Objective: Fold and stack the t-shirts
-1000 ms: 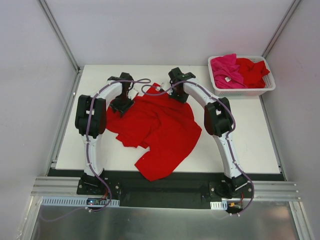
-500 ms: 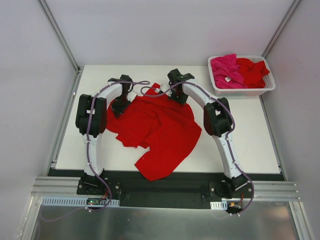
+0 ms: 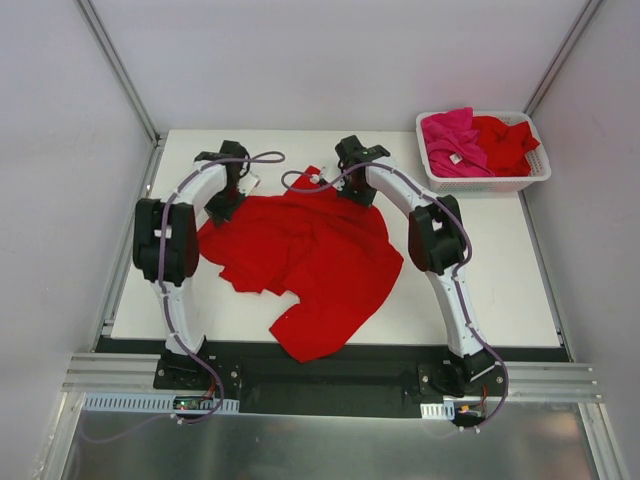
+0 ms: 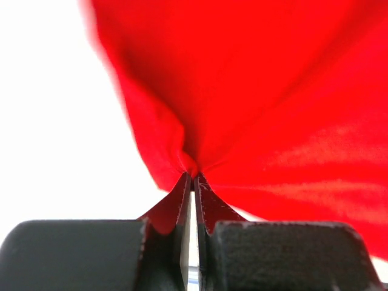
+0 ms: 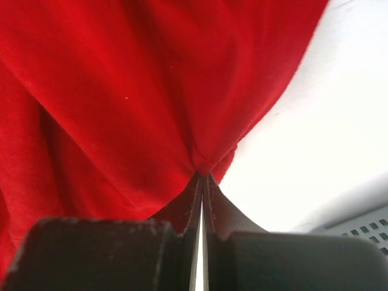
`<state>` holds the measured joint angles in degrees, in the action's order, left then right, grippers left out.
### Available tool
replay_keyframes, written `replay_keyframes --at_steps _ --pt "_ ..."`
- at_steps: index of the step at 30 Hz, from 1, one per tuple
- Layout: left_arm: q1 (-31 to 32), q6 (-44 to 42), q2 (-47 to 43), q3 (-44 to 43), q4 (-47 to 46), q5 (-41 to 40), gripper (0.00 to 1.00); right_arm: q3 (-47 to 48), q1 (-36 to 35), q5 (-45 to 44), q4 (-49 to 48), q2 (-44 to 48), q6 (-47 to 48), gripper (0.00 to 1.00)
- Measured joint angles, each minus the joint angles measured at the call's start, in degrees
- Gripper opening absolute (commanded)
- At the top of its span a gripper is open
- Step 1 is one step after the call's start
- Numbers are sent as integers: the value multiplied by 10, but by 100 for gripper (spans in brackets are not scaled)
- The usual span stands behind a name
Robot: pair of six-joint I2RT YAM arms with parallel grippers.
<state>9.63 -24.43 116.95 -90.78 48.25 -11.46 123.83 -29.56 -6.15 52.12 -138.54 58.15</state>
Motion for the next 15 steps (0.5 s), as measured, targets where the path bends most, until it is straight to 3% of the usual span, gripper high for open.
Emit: replay_keyframes --at_steps 9,15 --pt "-84 -33 -181 119 -7 -34 0 0 0 -30 -27 15 12 1" --pt "-110 -38 -198 181 -8 -27 0 0 0 -40 -50 16 32 1"
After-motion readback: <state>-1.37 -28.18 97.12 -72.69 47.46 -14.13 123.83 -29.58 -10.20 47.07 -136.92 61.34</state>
